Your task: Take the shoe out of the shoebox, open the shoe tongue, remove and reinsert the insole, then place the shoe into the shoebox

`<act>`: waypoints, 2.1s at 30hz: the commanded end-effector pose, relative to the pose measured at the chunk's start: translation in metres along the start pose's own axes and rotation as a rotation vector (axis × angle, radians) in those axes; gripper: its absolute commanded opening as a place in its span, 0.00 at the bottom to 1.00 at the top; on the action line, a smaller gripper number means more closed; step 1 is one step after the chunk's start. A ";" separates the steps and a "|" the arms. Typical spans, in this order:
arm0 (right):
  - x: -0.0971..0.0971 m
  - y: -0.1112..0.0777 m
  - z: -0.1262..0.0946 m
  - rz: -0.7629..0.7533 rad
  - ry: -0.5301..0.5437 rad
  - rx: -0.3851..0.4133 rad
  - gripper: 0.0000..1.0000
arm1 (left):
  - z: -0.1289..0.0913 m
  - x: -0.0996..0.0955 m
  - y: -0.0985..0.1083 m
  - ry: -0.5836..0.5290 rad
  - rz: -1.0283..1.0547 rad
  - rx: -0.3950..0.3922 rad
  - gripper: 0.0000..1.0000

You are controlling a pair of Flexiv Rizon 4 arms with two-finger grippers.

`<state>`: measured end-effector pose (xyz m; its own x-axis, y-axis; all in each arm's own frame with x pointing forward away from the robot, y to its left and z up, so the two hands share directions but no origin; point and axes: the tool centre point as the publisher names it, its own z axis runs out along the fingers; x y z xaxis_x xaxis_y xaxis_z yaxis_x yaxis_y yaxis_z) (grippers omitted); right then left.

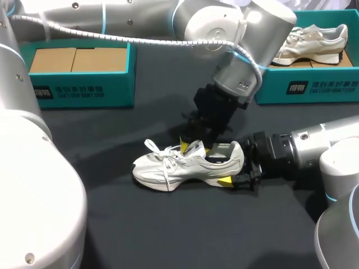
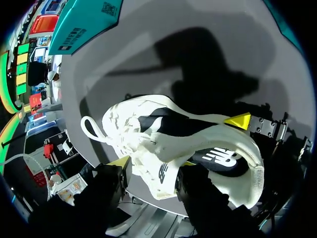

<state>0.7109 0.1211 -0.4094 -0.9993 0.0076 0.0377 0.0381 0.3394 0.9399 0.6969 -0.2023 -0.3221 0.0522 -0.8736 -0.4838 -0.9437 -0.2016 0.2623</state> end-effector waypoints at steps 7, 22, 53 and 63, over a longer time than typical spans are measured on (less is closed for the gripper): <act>0.000 -0.001 0.001 0.001 -0.001 0.005 0.00 | -0.004 -0.011 0.008 0.011 0.009 0.044 0.20; 0.000 -0.001 0.001 0.001 -0.001 0.005 0.00 | -0.003 -0.057 0.009 0.260 -0.004 0.061 0.00; 0.000 -0.001 0.001 0.001 -0.001 0.005 0.00 | 0.056 -0.086 -0.012 0.366 -0.076 0.031 0.26; 0.000 -0.001 0.001 0.001 -0.001 0.005 0.00 | 0.068 -0.093 -0.016 0.287 -0.074 0.040 0.47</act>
<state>0.7111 0.1215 -0.4090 -0.9993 0.0076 0.0374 0.0377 0.3393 0.9399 0.6826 -0.0854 -0.3355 0.2121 -0.9508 -0.2257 -0.9458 -0.2578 0.1975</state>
